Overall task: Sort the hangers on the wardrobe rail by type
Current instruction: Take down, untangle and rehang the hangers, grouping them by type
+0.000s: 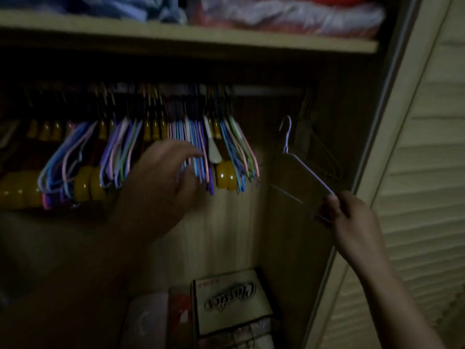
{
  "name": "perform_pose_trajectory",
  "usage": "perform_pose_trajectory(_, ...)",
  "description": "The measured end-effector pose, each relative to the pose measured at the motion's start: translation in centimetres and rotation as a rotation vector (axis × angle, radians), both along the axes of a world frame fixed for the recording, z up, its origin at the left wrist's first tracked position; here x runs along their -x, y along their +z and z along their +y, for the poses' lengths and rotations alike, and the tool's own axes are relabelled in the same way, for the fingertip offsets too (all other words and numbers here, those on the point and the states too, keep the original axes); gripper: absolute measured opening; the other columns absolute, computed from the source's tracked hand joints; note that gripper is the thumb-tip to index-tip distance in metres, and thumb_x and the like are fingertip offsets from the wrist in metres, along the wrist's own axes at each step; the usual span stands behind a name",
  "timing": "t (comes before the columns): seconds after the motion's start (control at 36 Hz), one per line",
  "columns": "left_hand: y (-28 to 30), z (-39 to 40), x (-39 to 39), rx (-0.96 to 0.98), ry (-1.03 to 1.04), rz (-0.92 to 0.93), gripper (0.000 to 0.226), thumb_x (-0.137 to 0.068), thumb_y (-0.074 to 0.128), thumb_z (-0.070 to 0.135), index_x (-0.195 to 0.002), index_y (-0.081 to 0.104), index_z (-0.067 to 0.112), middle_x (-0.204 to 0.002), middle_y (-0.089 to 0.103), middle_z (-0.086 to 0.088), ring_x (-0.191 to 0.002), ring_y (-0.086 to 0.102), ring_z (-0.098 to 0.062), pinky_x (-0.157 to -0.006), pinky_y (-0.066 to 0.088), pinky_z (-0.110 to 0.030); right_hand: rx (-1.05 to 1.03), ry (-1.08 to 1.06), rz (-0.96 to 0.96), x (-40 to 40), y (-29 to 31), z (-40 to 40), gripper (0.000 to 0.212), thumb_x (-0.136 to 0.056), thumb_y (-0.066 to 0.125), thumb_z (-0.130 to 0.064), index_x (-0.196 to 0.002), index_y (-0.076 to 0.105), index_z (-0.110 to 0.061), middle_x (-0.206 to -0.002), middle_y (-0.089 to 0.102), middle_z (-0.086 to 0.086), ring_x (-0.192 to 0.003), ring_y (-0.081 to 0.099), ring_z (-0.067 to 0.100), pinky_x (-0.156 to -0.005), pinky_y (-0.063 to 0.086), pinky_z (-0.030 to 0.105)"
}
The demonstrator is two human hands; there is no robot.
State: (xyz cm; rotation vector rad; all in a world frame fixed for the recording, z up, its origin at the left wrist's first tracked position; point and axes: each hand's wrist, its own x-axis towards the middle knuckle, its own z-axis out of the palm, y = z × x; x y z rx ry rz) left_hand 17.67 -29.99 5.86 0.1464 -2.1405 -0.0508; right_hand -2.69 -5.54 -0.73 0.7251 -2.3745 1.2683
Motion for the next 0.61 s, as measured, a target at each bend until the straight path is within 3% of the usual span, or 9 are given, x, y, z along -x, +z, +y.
perform_pose_trajectory(0.06,2.3,-1.1,1.0,0.039,0.082,0.004,0.030,-0.093,0.052,0.013,-0.121,0.062,0.008,-0.124,0.058,-0.011,-0.118,0.050,-0.023,-0.099,0.035,-0.027,-0.013,-0.021,0.074,1.0,0.8,-0.6,0.026,-0.103,0.044,-0.029,-0.088,0.058,-0.014,-0.077,0.065,0.009,-0.077,0.062,0.033,-0.064,0.046,0.041)
perform_pose_trajectory(0.14,5.0,-2.2,2.1,0.091,0.201,0.011,0.043,-0.089,0.060,0.011,-0.132,0.056,0.008,-0.143,0.044,-0.015,-0.139,0.035,-0.030,-0.114,0.032,-0.042,0.000,-0.053,0.138,2.1,2.2,-1.6,0.024,-0.103,0.044,-0.025,-0.085,0.054,-0.013,-0.071,0.057,0.008,-0.072,0.058,0.033,-0.058,0.030,0.035)
perform_pose_trajectory(0.19,6.4,-2.4,2.8,0.171,0.279,0.013,0.054,-0.086,0.061,0.015,-0.139,0.050,0.011,-0.155,0.031,-0.018,-0.149,0.019,-0.033,-0.121,0.023,-0.050,0.024,-0.054,0.149,2.7,3.0,-2.6,0.023,-0.103,0.044,-0.023,-0.085,0.054,-0.013,-0.071,0.055,0.007,-0.074,0.058,0.034,-0.059,0.031,0.034)
perform_pose_trajectory(0.28,7.8,-2.6,3.7,0.245,0.398,-0.031,0.072,-0.085,0.061,0.023,-0.152,0.034,0.018,-0.164,0.011,-0.017,-0.153,0.001,-0.034,-0.124,0.007,-0.051,0.030,-0.058,0.138,3.9,3.8,-4.1,0.022,-0.104,0.042,-0.023,-0.089,0.054,-0.013,-0.076,0.058,0.008,-0.074,0.058,0.034,-0.061,0.039,0.036)
perform_pose_trajectory(0.33,8.6,-3.1,4.1,0.250,0.468,-0.046,0.083,-0.085,0.062,0.028,-0.157,0.022,0.020,-0.166,0.003,-0.016,-0.154,-0.004,-0.033,-0.124,0.005,-0.053,0.025,-0.058,0.108,4.6,4.6,-5.2,0.021,-0.104,0.041,-0.024,-0.088,0.051,-0.016,-0.074,0.053,0.003,-0.064,0.049,0.022,-0.056,0.033,0.034)
perform_pose_trajectory(0.39,9.2,-3.7,4.4,0.283,0.532,-0.058,0.091,-0.082,0.063,0.030,-0.159,0.017,0.019,-0.166,0.002,-0.017,-0.153,-0.004,-0.035,-0.123,0.005,-0.056,0.032,-0.056,0.104,5.4,5.1,-6.2,0.020,-0.105,0.040,-0.025,-0.089,0.049,-0.017,-0.073,0.050,0.000,-0.062,0.045,0.018,-0.056,0.031,0.033)
perform_pose_trajectory(0.5,10.0,-4.4,4.5,0.330,0.579,-0.038,0.092,-0.078,0.063,0.030,-0.157,0.017,0.016,-0.165,0.006,-0.020,-0.153,-0.001,-0.037,-0.122,0.004,-0.058,0.020,-0.044,0.064,7.0,5.7,-7.9,0.021,-0.105,0.038,-0.027,-0.094,0.053,-0.018,-0.079,0.058,0.002,-0.064,0.055,0.016,-0.053,0.037,0.030)
perform_pose_trajectory(0.61,11.0,-5.3,4.0,0.308,0.613,0.022,0.090,-0.078,0.061,0.029,-0.155,0.018,0.012,-0.162,0.018,-0.020,-0.152,0.008,-0.038,-0.122,0.005,-0.058,-0.101,-0.069,0.067,8.0,5.3,-8.1,0.013,-0.104,0.043,-0.023,-0.099,0.053,-0.017,-0.086,0.061,0.003,-0.070,0.059,0.017,-0.060,0.047,0.035)
